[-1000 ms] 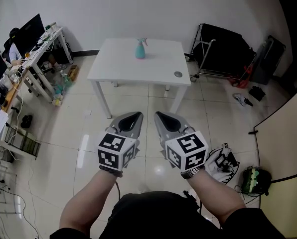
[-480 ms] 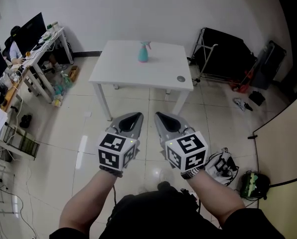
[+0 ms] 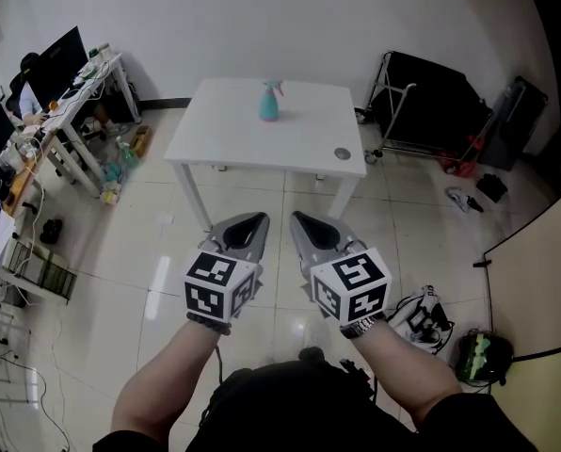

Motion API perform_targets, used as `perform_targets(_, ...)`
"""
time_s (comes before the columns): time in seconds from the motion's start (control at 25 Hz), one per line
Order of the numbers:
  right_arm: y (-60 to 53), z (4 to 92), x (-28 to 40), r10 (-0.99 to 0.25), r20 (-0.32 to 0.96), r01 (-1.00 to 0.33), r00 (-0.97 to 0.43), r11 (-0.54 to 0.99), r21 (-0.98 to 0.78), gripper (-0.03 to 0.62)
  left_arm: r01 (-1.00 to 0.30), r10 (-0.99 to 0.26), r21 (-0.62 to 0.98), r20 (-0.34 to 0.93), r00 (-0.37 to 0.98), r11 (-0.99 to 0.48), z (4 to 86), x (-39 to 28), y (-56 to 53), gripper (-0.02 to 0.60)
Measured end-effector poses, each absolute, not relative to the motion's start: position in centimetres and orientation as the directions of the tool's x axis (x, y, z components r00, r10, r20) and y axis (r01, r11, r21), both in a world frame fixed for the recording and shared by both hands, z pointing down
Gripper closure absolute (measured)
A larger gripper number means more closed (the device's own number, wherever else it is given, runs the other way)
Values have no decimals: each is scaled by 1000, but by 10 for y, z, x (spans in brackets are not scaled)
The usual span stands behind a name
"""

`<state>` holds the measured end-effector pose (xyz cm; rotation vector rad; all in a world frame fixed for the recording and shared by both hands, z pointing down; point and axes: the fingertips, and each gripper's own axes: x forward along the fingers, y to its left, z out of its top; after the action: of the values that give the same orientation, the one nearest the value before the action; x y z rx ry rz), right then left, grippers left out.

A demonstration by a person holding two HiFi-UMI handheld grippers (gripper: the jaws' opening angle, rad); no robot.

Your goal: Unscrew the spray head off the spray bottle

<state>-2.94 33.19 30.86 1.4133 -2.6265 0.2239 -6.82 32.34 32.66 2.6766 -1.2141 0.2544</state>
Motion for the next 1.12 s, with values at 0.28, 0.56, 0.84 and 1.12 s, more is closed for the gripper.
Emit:
perform_targets(0.28,301,312,-5,-796,200,-819,-571,569,-76,603,-776,-740,97,249,626,-624,330,-43,293,569)
perform_targets(0.56,270,316,19,-774,207,-800,-598,594,-86,603,-795,-756,98,257,602,-599,332,-17,262,569)
perform_targets(0.84,246,318,40,-752,206,-777,-627,622,-96,603,-816,-774,93,269,573,-571,334,3,240,569)
perform_targets(1.12,230,317,56,-727,203,-752,-656,652,-98,603,-837,-795,86,273,541,-540,333,20,223,569)
